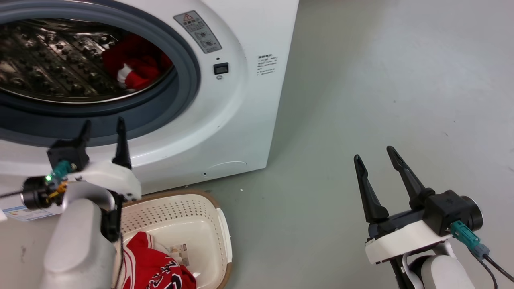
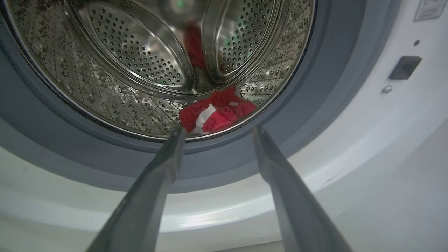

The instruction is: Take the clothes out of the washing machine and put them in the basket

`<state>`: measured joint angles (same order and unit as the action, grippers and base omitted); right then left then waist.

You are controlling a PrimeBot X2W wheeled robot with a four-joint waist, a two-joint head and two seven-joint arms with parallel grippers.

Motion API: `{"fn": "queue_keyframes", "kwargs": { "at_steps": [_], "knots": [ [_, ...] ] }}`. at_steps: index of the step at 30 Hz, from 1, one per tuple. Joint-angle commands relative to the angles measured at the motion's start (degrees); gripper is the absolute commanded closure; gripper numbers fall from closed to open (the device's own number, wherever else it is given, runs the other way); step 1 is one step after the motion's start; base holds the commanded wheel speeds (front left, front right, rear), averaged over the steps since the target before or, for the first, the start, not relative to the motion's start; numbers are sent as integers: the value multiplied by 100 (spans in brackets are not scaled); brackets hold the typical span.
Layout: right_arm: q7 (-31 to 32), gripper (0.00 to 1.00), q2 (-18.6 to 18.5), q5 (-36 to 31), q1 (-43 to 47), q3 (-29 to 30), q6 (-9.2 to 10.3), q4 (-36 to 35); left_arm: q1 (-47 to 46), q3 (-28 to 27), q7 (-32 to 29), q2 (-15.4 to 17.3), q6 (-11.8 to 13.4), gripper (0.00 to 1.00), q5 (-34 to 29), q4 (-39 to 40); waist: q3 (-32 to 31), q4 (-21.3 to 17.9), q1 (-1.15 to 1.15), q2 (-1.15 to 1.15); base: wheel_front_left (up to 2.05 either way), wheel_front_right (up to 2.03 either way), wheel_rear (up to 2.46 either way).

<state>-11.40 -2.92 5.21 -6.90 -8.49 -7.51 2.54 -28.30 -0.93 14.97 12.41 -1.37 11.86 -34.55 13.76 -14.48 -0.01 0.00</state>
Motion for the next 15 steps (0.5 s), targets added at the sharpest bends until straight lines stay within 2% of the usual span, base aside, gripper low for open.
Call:
{"fn": "queue_keyframes", "kwargs": {
  "at_steps": [1, 15],
  "knots": [
    [-39, 0, 8, 53, 1, -18, 4, -23, -235, -10, -57, 117, -62, 0, 7, -158, 126, -136, 1, 0, 0, 0, 0],
    [-234, 0, 9, 290, -196, -280, 4, 101, -1802, -87, -838, 1189, -350, 0, 87, -1544, 980, -935, 1, 0, 0, 0, 0]
  ]
}}
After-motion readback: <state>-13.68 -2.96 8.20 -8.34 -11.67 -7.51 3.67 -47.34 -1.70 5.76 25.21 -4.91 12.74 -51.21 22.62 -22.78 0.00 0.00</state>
